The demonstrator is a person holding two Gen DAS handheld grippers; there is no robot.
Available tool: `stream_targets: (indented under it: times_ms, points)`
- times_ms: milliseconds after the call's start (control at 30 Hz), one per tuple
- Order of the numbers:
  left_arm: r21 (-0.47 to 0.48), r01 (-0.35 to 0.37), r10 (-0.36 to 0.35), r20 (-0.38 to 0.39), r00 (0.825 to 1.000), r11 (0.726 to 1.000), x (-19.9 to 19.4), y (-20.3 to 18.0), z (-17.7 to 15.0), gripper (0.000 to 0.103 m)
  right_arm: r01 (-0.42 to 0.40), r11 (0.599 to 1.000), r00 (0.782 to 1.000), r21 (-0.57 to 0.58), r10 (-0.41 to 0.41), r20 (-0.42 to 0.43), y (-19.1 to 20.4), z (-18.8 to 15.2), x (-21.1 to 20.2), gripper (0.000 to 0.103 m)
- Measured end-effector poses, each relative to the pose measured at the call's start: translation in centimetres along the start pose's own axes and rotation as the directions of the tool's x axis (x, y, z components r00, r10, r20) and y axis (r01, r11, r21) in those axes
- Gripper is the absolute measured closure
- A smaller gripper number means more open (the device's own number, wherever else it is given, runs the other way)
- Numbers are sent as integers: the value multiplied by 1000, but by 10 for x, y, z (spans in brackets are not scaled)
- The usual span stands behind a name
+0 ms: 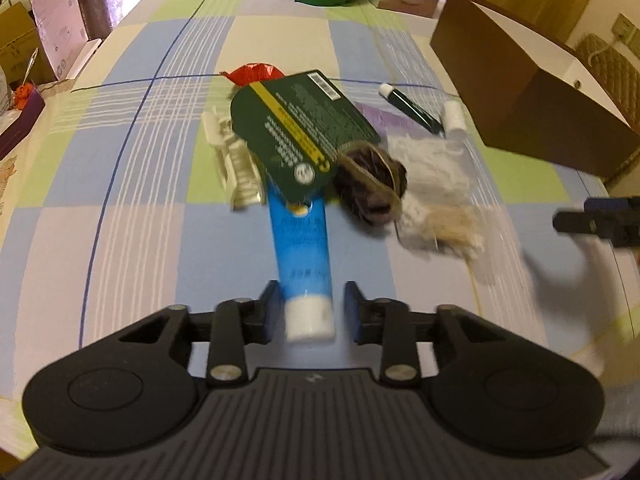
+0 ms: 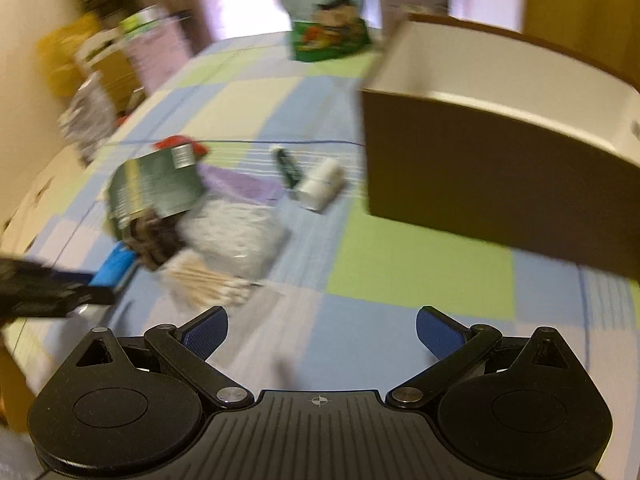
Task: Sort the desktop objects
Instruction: 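Grasp the blue tube with the left gripper while the right grasps the cotton swab bag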
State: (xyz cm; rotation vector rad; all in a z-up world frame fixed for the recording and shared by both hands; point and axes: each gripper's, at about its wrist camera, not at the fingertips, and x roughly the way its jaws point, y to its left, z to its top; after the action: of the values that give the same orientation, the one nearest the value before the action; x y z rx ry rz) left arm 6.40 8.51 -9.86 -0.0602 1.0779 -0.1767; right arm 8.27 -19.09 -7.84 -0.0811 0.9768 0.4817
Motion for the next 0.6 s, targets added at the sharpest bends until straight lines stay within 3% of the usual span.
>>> stream_targets:
  times_ms: [133, 233, 267, 300, 433, 600]
  points:
    - [13, -6, 7, -21, 1000, 1000, 16, -3, 7, 75, -91, 978, 996, -190, 94, 9, 24, 1, 6, 0]
    - [28, -13, 13, -17, 1000, 1000, 14, -1, 3, 78, -158, 928, 985, -336, 172, 12, 43, 1, 14, 1]
    - [22, -10, 11, -21, 1000, 1000, 12, 2, 0, 78, -178, 908, 981, -380, 194, 3, 49, 1, 18, 22]
    - [20, -12, 12, -25, 1000, 1000, 10, 5, -2, 79, -193, 887, 979, -419, 204, -20, 55, 1, 24, 31]
    - [13, -17, 17, -43, 999, 1000, 2, 16, -12, 79, -211, 827, 976, -521, 211, -59, 71, 3, 47, 33]
    - [1, -8, 8, -51, 999, 1000, -4, 23, -20, 78, -199, 798, 980, -569, 172, -101, 79, 4, 75, 38]
